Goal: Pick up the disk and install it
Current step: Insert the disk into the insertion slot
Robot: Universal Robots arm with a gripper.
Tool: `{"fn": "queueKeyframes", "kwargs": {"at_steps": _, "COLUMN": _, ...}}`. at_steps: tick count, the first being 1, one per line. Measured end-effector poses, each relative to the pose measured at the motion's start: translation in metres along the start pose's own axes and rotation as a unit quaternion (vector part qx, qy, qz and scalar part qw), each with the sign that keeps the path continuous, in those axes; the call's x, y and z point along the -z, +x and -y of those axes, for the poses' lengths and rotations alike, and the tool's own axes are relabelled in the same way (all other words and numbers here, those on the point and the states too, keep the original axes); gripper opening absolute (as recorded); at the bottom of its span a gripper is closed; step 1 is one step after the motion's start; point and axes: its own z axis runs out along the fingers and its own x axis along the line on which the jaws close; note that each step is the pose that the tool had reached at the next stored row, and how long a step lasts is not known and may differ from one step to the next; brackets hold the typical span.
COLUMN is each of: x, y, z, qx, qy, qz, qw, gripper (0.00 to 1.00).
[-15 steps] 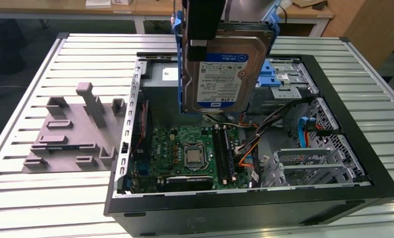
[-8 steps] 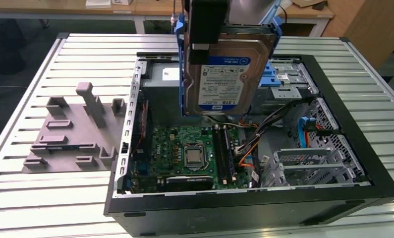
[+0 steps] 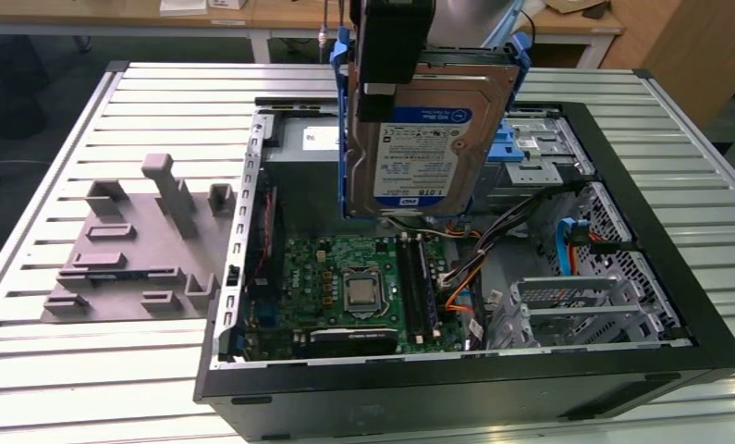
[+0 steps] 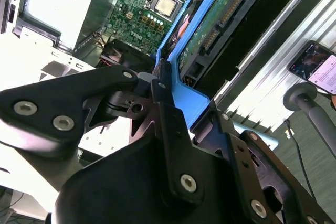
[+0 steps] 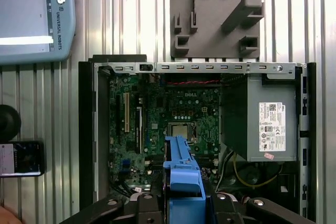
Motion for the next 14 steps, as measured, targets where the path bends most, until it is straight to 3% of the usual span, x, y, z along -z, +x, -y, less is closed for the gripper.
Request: {"fn": "queueKeyframes", "kwargs": {"at_steps": 14, "x": 0.0, "y": 0.0, "z": 0.0, "qx": 0.0, "qy": 0.0, "qz": -0.0001, "qw": 1.0, "gripper": 0.36}}
